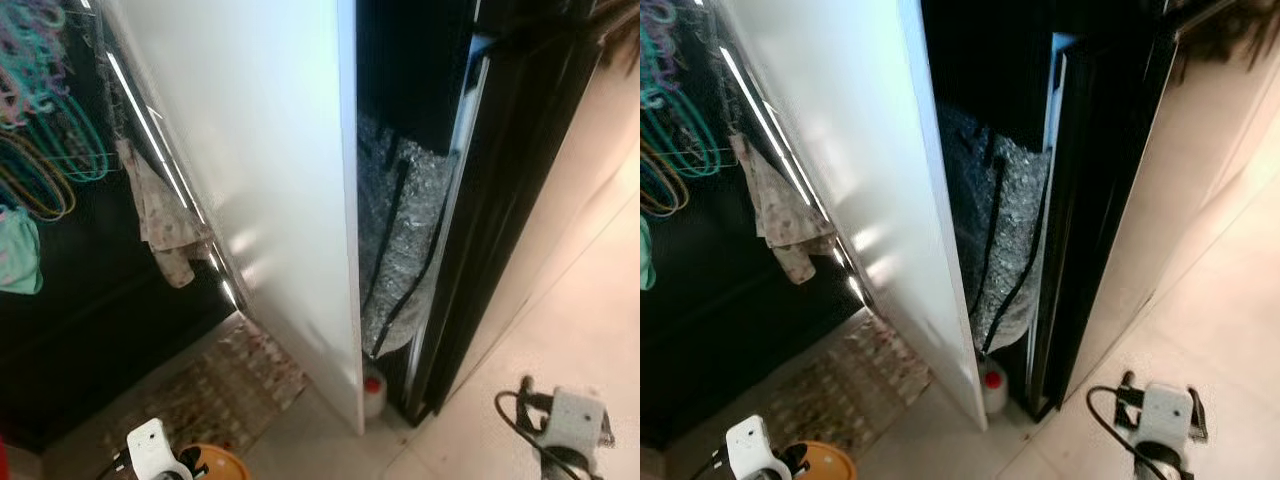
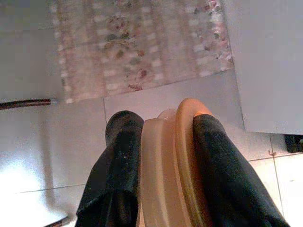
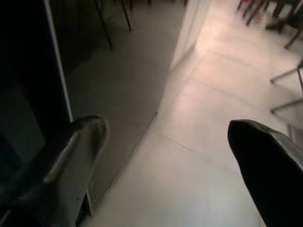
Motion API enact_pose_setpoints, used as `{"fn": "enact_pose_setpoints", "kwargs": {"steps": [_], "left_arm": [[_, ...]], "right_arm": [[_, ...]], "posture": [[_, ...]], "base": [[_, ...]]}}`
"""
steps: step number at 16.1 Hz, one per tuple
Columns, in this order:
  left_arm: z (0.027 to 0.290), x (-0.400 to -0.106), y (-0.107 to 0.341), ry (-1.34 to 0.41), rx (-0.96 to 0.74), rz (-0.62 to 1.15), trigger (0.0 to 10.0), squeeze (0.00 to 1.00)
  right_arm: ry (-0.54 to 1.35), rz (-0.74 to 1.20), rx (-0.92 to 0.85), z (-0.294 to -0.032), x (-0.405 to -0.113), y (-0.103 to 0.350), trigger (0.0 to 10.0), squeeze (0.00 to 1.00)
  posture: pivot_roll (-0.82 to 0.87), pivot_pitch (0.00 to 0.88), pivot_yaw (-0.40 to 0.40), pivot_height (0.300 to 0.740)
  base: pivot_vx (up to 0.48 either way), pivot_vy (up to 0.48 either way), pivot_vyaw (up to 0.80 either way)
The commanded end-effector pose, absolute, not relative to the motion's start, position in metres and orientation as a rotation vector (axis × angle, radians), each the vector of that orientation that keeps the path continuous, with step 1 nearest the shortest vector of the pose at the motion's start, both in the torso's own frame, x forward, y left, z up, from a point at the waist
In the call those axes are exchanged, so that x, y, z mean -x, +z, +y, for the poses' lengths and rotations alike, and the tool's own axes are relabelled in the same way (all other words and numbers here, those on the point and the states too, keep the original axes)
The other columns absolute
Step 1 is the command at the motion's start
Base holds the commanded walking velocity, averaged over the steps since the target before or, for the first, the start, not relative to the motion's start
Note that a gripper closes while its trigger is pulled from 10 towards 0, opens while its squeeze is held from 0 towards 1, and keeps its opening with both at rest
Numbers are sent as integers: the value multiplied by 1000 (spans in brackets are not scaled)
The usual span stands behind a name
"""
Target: Restocking fridge
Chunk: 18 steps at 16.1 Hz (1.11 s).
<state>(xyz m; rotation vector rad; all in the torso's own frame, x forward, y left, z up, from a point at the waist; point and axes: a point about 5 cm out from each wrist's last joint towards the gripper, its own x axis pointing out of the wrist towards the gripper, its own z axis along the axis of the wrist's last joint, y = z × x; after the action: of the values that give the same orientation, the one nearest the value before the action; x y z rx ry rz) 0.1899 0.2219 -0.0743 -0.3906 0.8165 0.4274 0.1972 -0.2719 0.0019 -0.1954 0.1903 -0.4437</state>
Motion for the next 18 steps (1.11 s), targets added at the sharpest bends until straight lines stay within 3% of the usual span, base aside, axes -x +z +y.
{"fn": "enact_pose_setpoints", "kwargs": {"steps": [1,4,9,10,11,13,18], "left_arm": [[226,-187,-75,430,375,815,10000,0],[227,-188,-74,437,377,812,10000,0],[234,-193,-70,457,377,789,10000,0],[235,-195,-68,454,371,787,10000,0],[235,-195,-68,455,372,785,10000,0],[235,-198,-67,452,371,781,10000,0],[232,-197,-68,451,378,784,10000,0]], "right_arm": [[-356,70,179,-257,-217,25,10000,0],[-152,-16,96,-206,-241,52,10000,0],[38,8,-17,-143,-231,75,10000,0],[-4,5,7,-141,-236,81,10000,275],[-33,3,9,-143,-238,83,10000,992],[-140,-5,30,-150,-252,94,10000,1000],[-112,6,84,-143,-261,99,10000,1000]], "posture": [[-176,0,116,740],[-166,0,105,740],[-150,0,102,740],[-156,0,105,740],[-156,0,105,740],[-150,0,105,740],[-151,0,109,740]], "base": [[0,0,0],[0,0,0],[0,0,0],[0,0,0],[0,0,0],[0,0,0],[0,0,0]]}}
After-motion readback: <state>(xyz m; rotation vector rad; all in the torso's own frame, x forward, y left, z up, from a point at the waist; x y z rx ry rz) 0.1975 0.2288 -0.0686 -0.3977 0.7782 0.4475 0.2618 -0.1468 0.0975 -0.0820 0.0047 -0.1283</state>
